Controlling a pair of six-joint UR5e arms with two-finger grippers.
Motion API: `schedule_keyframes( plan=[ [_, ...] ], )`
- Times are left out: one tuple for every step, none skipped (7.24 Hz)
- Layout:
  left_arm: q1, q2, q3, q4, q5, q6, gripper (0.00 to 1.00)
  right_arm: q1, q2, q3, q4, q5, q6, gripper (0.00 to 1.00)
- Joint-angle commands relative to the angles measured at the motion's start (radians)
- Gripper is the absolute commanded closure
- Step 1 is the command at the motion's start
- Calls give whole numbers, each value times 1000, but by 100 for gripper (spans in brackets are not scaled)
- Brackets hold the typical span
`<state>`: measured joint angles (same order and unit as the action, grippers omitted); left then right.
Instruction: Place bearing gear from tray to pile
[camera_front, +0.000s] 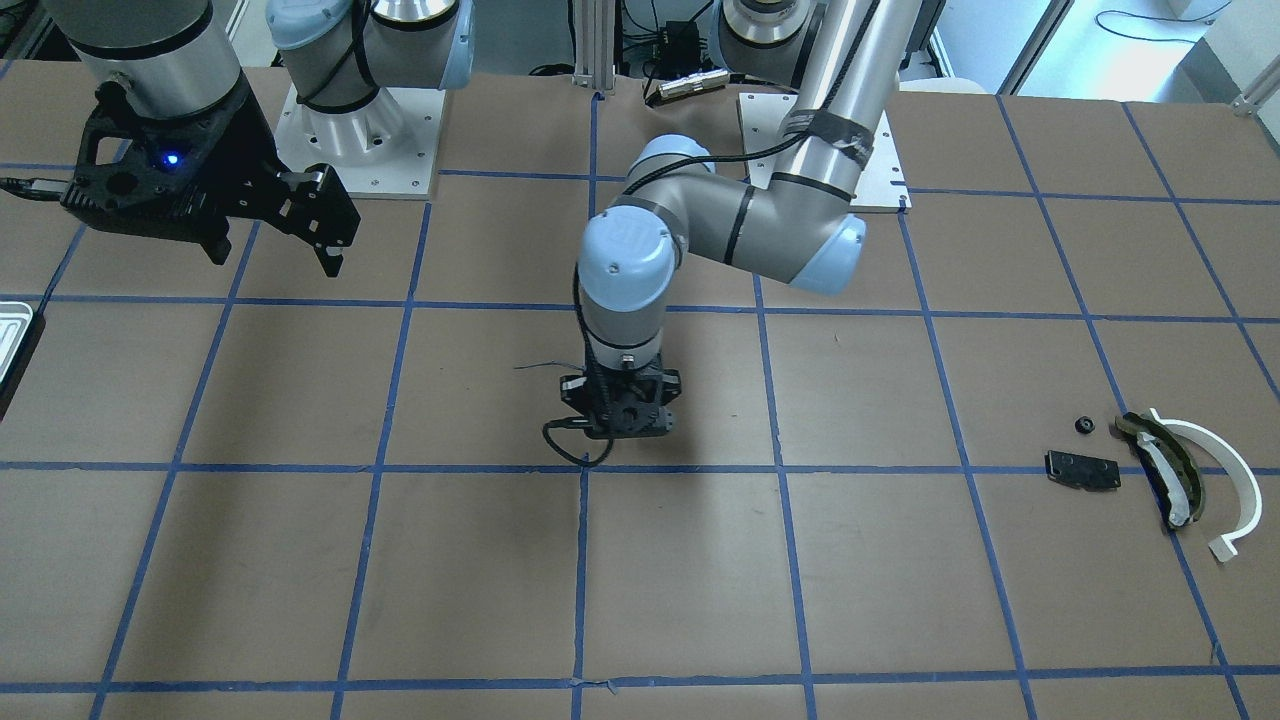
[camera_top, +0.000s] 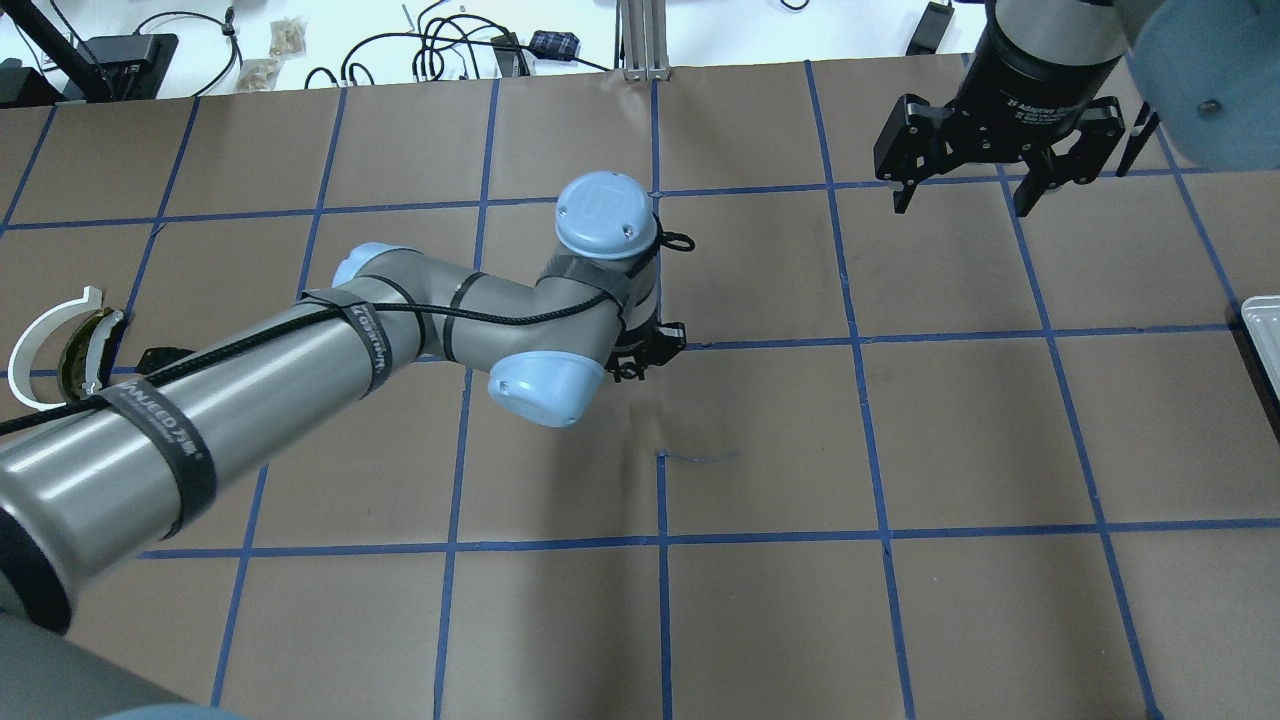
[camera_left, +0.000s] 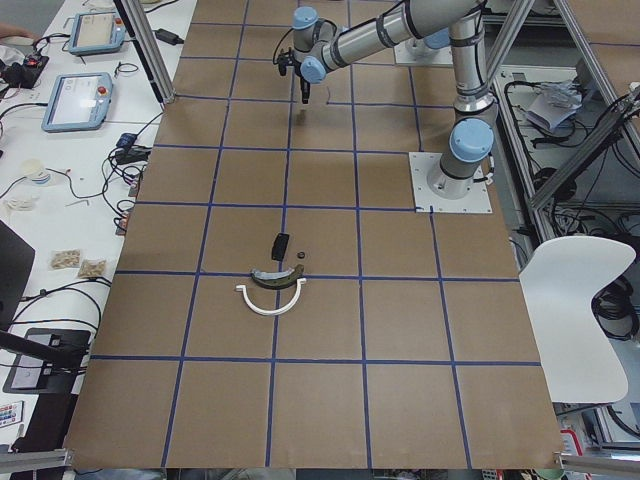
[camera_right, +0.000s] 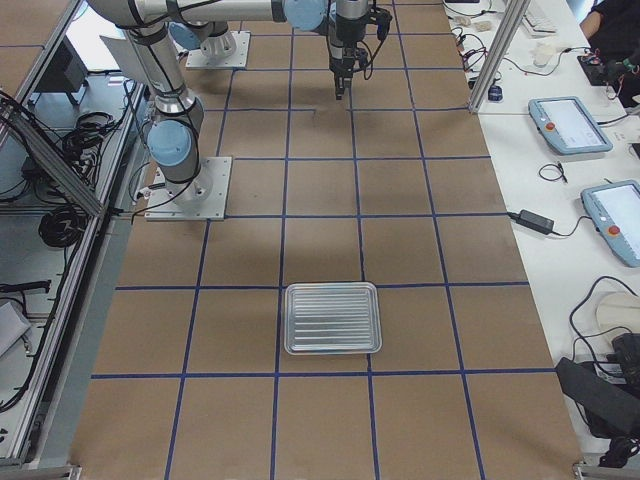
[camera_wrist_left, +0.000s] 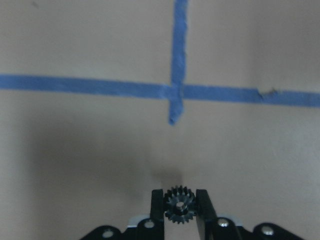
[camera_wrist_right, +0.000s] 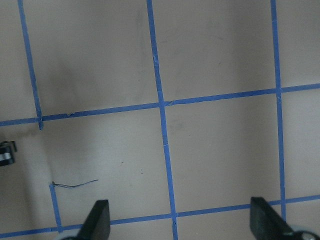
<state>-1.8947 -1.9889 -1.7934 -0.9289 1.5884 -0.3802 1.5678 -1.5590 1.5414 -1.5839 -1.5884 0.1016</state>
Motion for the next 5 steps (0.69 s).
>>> schedule_keyframes(
  plan=[
    [279,115,-7,-175,8,349,100,0,0,8,-1,2,-6,0],
    [419,149,-21,-250,54,623,100,0,0,6,-2,2,-8,0],
    [538,182,-50,-246,179,846,100,0,0,6,-2,2,-10,0],
    [624,193,-57,-242,203,951,100,0,0,6,-2,2,-11,0],
    [722,167,-60,-202,199,1095,100,0,0,5,-4,2,-11,0]
  ],
)
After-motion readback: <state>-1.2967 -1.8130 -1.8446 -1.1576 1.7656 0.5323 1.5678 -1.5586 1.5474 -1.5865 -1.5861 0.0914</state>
